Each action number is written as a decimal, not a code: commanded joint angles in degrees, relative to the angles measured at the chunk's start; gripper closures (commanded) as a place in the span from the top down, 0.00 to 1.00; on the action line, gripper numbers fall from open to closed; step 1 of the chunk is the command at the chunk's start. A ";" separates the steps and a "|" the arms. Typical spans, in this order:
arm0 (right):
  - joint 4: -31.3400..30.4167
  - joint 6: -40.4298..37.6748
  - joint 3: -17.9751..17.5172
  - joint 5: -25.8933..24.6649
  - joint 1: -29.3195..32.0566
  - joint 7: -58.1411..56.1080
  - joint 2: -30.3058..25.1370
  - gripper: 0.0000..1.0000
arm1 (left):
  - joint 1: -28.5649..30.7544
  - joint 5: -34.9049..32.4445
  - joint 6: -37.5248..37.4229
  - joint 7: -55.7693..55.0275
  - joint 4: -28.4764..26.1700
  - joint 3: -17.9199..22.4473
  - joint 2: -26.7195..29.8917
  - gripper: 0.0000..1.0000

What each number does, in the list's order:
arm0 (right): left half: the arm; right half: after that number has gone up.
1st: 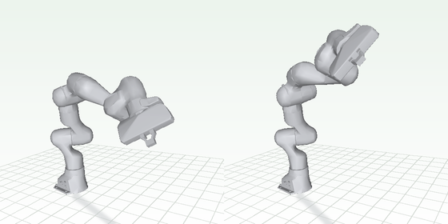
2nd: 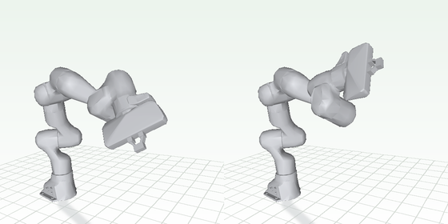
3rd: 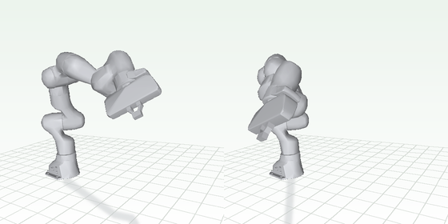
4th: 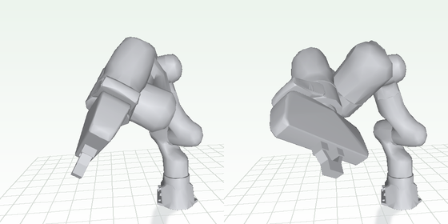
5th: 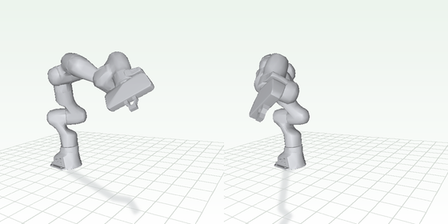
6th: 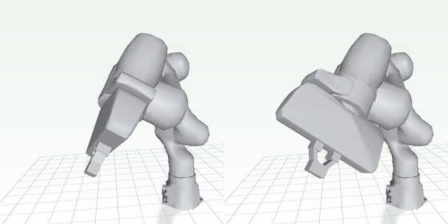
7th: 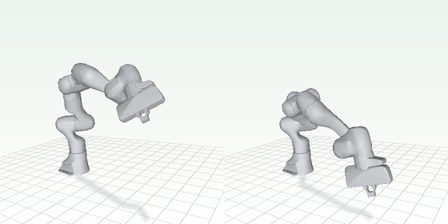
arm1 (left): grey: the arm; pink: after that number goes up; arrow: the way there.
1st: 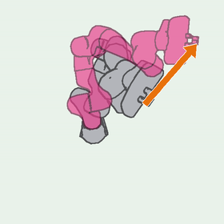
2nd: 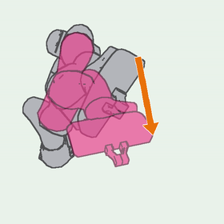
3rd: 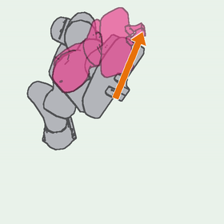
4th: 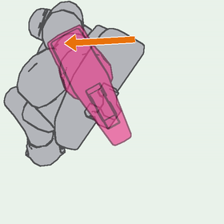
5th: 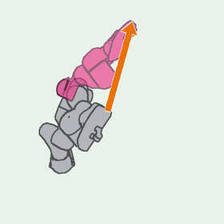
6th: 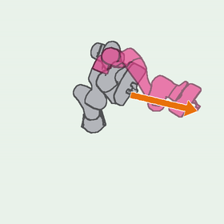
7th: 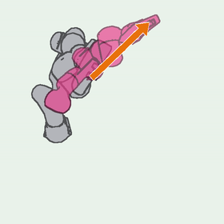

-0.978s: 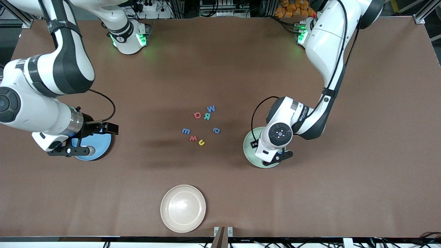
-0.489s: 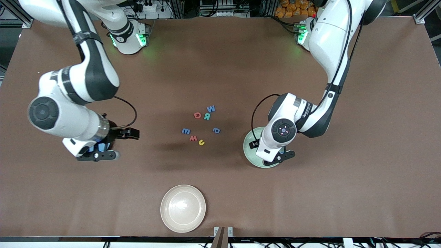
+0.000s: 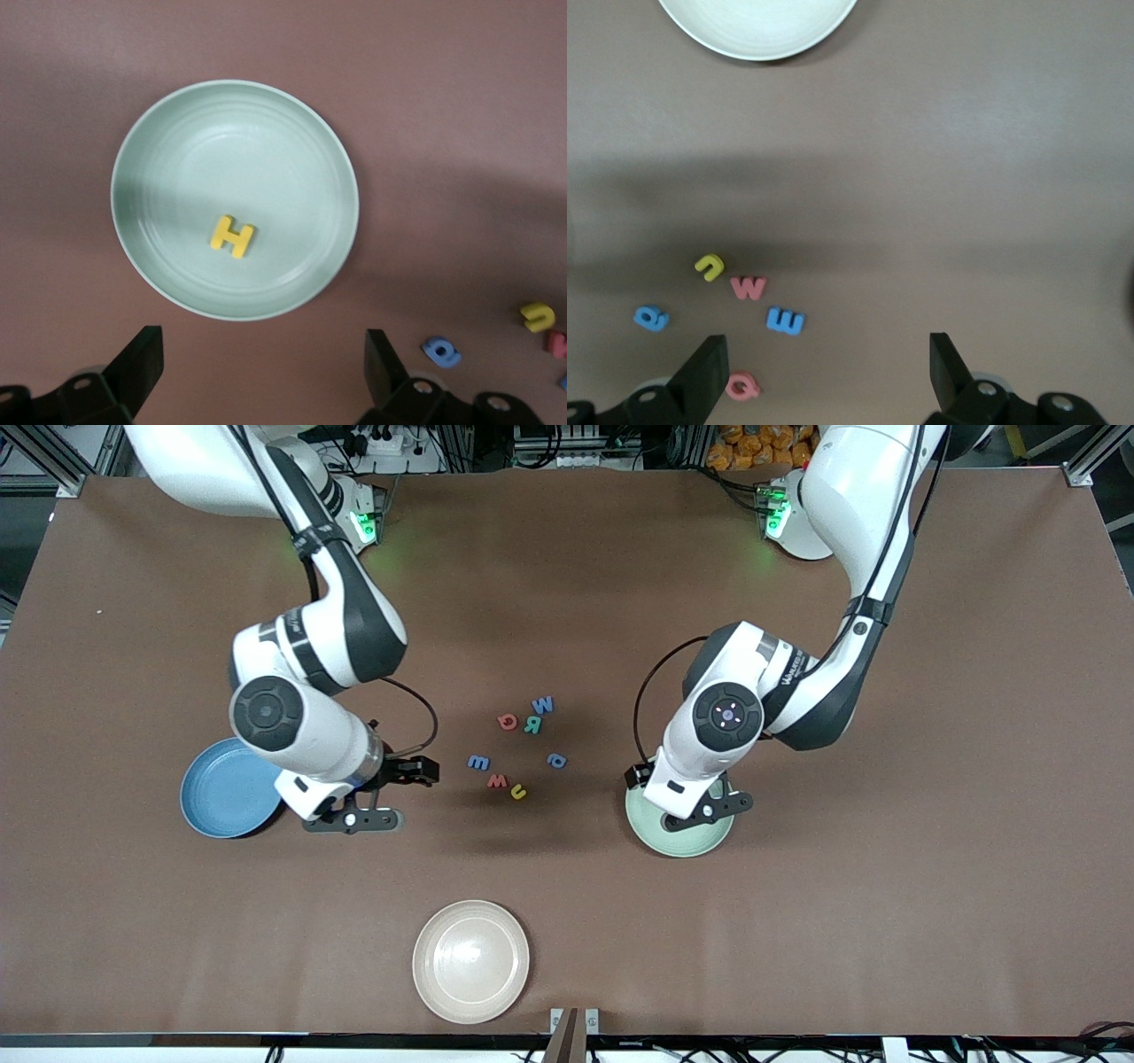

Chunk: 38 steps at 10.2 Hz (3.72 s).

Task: Sort upper and lower case letters into plates
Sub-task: 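Move the right gripper to the letters while the left gripper withdraws, then grasp the blue lowercase m with the right gripper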

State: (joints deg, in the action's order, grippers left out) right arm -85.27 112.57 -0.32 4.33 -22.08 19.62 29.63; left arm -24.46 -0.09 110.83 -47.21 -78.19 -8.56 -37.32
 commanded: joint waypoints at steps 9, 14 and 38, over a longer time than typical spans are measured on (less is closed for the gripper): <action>-18.95 18.19 0.23 -1.43 -4.71 25.70 1.14 1.00 | 0.55 2.55 0.09 1.69 -1.43 -1.29 -0.56 1.00; -21.95 26.37 0.23 -1.51 -10.26 36.11 4.29 1.00 | 0.55 2.29 0.09 1.69 -1.43 -1.29 -0.56 1.00; -21.52 25.09 0.32 -2.74 -6.15 27.78 -1.65 0.00 | -1.28 2.64 0.35 -2.08 -1.44 -1.37 -1.26 1.00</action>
State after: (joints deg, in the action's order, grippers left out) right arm -105.70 141.66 0.54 2.11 -31.51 49.63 33.72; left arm -24.51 1.13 110.86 -47.70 -79.64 -10.05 -38.54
